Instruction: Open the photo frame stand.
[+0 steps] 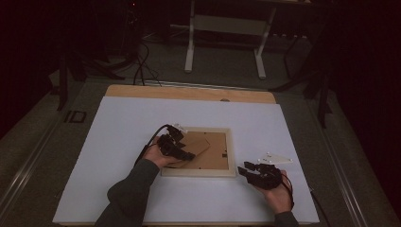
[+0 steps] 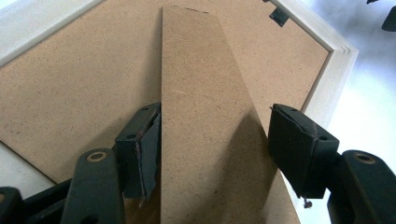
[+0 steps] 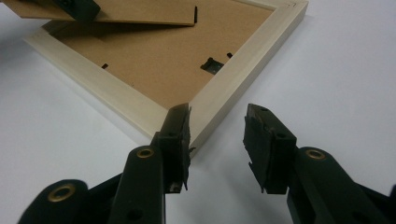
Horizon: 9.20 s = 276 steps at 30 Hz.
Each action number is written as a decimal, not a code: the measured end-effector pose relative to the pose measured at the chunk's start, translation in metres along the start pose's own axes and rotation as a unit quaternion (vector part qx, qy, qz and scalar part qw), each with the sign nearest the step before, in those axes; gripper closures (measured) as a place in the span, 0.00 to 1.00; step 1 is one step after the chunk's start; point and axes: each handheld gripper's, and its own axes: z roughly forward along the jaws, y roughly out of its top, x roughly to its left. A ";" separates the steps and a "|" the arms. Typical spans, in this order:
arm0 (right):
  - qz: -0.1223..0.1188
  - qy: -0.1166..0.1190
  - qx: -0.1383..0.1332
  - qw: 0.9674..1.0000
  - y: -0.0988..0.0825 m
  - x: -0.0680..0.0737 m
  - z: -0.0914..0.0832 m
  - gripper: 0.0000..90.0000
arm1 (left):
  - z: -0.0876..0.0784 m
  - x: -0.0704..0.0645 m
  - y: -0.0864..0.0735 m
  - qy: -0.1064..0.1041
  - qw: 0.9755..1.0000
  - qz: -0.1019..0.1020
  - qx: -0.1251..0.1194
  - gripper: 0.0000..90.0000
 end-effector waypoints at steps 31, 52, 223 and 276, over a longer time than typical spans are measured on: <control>0.006 0.003 0.002 1.000 -0.003 0.001 0.002 0.66 | 0.007 -0.003 0.000 0.011 0.999 0.019 0.026 0.42; -0.002 0.005 -0.009 1.000 0.015 -0.006 -0.003 0.66 | 0.009 -0.017 0.000 0.073 0.996 0.055 0.019 0.42; 0.054 0.055 -0.005 0.997 0.113 -0.042 0.038 0.62 | -0.029 -0.036 -0.017 0.027 0.994 0.073 -0.078 0.74; -0.046 -0.047 -0.047 0.997 0.123 -0.016 0.029 0.69 | -0.033 -0.032 -0.001 0.086 0.989 0.058 -0.104 0.87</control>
